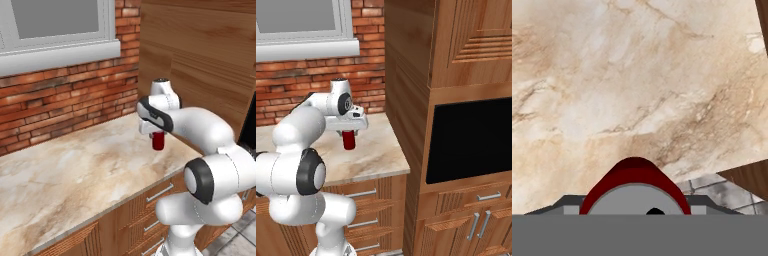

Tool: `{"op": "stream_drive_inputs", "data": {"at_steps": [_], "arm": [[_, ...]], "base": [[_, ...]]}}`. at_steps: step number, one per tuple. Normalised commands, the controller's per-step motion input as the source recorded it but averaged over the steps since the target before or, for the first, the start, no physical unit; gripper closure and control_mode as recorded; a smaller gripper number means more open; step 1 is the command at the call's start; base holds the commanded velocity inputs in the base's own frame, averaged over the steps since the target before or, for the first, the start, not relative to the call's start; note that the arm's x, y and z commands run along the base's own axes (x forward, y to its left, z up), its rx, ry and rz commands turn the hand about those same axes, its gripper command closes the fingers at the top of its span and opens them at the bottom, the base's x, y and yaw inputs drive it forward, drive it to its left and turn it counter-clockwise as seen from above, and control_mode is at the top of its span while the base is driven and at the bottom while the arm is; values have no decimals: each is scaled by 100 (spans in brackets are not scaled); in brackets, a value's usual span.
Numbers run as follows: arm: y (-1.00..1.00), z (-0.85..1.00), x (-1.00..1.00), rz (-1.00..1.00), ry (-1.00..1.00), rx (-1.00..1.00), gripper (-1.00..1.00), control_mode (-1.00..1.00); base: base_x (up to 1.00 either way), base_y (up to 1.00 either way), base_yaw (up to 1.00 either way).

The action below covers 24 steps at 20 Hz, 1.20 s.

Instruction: Four empty soda cans are scattered around the kitchen. Gather all the cans and cluster them next to the stove for recycling.

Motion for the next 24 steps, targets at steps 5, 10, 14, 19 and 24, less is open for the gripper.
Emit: {"op": "stream_drive_inputs", "data": {"at_steps": [5,10,14,19,24], "arm": [[0,8,-43,0,1,0,100,-100],[-1,2,-40,-1,-6,0,100,-100],[0,2,-30,-2,-7,0,100,-100],[0,7,-14,-2,-6,0,100,-100],[0,8,-1,-3,-3,0,100,-100]], "base": [[0,0,0],[0,0,0],[0,0,0],[0,0,0],[0,0,0]]}}
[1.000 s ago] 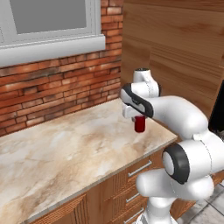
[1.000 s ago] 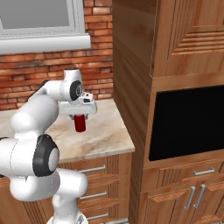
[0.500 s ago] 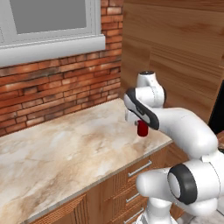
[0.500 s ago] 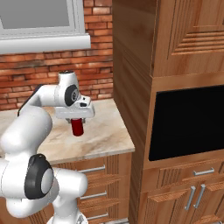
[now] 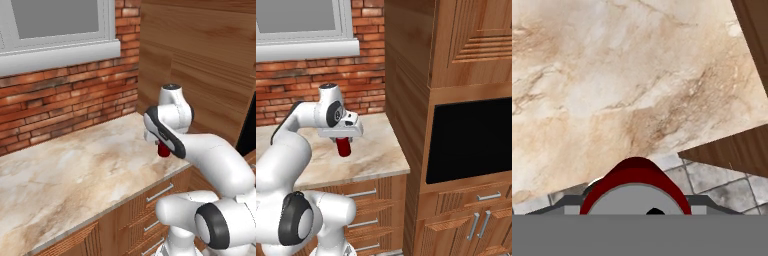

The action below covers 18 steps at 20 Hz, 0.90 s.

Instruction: Four empty soda cans are scattered around the kitchen. Gather all the cans and cluster them next to the stove for recycling.

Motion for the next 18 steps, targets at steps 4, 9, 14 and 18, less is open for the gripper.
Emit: {"op": "stream_drive_inputs", "data": {"at_steps": [4,9,14,18], "arm": [[0,14,-1,-3,0,0,100,-100],[0,11,-2,-3,1,0,100,-100],[0,3,-1,-1,6,0,100,-100],[0,0,0,0,0,0,100,100]], "base": [[0,0,0],[0,0,0],[0,0,0],[0,0,0]]}}
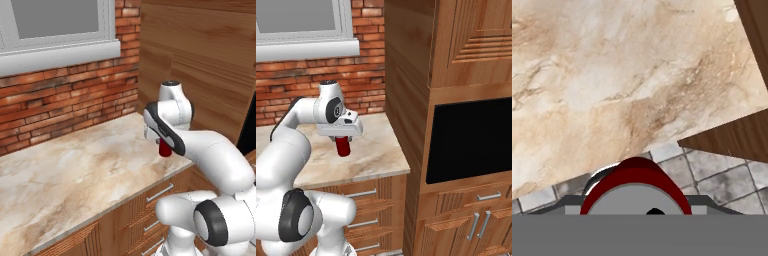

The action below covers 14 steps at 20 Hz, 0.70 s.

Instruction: Four empty soda cans are scattered around the kitchen. Gather all the cans and cluster them next to the stove for recycling.

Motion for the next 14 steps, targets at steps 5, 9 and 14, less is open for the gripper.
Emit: {"op": "stream_drive_inputs", "data": {"at_steps": [5,9,14], "arm": [[0,0,0,0,0,0,100,100],[0,0,0,0,0,0,100,100],[0,0,0,0,0,0,100,100]], "base": [[0,0,0],[-11,0,0],[-34,0,0]]}}
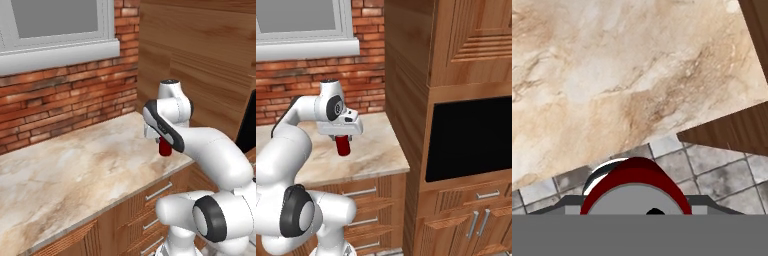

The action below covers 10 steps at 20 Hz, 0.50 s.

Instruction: Four empty soda cans are scattered around the kitchen. Gather all the cans and cluster them next to the stove for recycling.

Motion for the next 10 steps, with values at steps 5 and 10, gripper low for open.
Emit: {"op": "stream_drive_inputs", "data": {"at_steps": [5,10], "arm": [[0,0,0,0,0,0,100,100],[0,0,0,0,0,0,100,100]], "base": [[-50,0,1],[-64,4,6]]}}
